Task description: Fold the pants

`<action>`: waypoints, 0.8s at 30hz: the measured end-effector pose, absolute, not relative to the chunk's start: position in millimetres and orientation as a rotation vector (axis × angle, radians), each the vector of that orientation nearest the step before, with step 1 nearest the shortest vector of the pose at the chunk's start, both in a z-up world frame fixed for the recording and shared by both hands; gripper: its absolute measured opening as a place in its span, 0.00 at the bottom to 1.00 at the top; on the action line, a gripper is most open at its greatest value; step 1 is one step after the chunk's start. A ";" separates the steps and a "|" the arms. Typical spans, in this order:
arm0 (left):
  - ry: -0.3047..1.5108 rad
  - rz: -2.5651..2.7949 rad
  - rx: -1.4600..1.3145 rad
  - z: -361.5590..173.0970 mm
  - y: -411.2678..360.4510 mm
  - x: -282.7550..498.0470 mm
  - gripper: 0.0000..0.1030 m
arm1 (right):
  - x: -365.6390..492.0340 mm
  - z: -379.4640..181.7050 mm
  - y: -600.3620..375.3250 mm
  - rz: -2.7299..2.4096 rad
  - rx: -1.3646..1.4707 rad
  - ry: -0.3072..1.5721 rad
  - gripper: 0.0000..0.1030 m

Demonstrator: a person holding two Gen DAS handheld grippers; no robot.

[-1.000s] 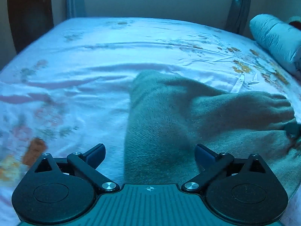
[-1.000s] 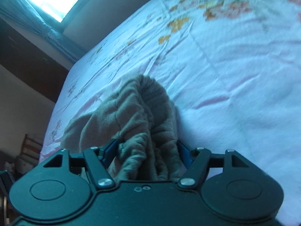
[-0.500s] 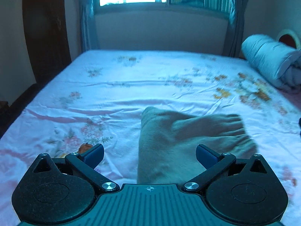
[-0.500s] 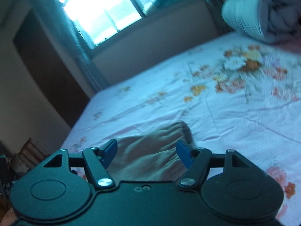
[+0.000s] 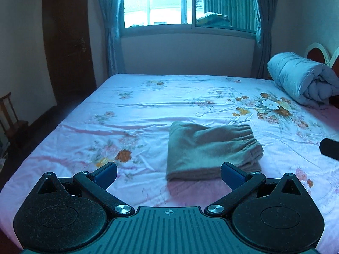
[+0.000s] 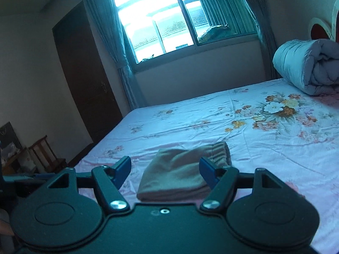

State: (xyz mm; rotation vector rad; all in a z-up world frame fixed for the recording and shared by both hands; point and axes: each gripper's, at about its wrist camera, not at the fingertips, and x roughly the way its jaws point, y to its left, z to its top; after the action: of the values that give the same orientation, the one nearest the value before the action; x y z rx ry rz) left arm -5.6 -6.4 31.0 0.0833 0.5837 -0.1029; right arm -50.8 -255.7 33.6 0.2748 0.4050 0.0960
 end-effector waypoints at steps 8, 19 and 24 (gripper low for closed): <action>0.580 -0.114 0.059 27.6 4.8 -32.4 1.00 | -76.6 22.1 -250.7 0.056 0.281 0.408 0.62; 0.589 -0.122 0.049 19.4 10.0 -26.6 1.00 | -80.5 21.5 -245.4 0.049 0.287 0.418 0.62; 0.591 -0.128 0.040 14.9 12.9 -22.3 1.00 | -75.4 19.0 -245.2 0.031 0.276 0.431 0.63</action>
State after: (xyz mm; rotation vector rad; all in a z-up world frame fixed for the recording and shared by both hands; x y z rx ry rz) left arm -22.3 12.9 14.9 0.0404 0.5906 -0.1282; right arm -75.4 -245.2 19.0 0.2760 0.4310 0.0312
